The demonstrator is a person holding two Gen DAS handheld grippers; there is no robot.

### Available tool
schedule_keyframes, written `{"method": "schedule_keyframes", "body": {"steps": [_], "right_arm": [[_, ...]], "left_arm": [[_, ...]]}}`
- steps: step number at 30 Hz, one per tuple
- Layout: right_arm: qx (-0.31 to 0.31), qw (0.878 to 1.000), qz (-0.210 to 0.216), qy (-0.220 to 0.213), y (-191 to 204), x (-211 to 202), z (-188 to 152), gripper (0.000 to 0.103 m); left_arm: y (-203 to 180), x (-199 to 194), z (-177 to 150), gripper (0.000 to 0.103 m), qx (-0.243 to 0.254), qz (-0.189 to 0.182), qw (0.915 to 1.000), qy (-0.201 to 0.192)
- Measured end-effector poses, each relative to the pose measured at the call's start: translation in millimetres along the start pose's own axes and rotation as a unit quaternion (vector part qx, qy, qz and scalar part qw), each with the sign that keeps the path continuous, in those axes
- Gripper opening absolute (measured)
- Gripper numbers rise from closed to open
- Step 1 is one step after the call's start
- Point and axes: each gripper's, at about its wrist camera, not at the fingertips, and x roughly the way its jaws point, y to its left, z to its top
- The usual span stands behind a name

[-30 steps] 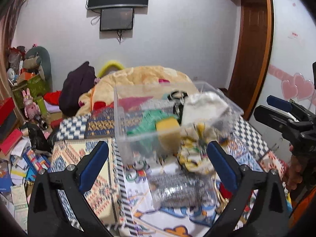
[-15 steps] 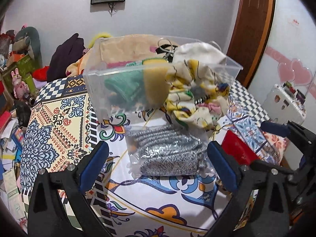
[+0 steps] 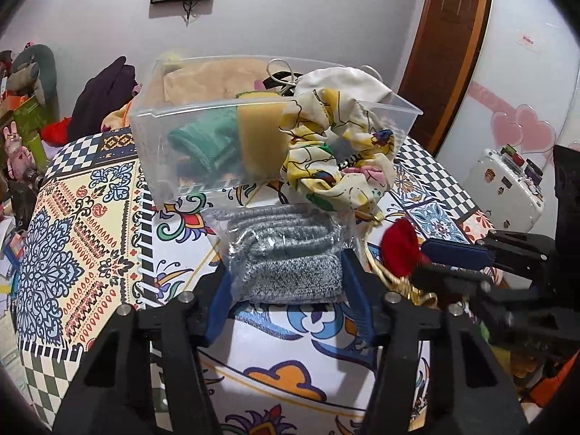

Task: Organize soft objects
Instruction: 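Grasp the silver mesh bag with the left tool while the right tool grasps the red pouch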

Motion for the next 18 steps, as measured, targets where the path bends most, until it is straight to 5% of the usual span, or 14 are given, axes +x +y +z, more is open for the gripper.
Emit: {"method": "schedule_keyframes", "body": {"steps": [5, 18], "right_arm": [[0.002, 1.000, -0.017, -0.010, -8.4, -8.2, -1.1, 0.013], [0.035, 0.996, -0.052, -0.063, -27.9, -39.7, 11.4, 0.012]], "left_arm": [[-0.6, -14.0, -3.7, 0.047, 0.001, -0.003, 1.0000, -0.007], [7.7, -58.6, 3.1, 0.045, -0.001, 0.014, 0.9982, -0.058]]}}
